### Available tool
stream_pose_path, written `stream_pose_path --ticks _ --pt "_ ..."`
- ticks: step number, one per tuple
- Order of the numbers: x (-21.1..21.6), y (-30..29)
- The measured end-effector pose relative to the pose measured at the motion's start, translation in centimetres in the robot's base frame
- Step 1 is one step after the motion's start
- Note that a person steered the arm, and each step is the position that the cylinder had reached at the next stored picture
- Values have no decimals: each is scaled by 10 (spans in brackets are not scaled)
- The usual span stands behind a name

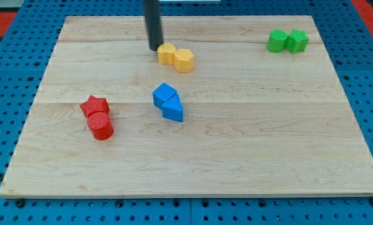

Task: Separate the yellow blocks

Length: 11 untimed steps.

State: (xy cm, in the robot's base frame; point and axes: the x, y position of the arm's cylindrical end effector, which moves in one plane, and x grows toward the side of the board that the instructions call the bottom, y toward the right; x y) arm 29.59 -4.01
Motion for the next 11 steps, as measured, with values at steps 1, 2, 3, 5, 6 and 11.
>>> stream_pose_path --ticks 1,2,3,5,6,11 --pt "16 46" --pt "16 56" --pt "-20 11" --pt "-10 -63" --pt "29 -42" --pt "66 74"
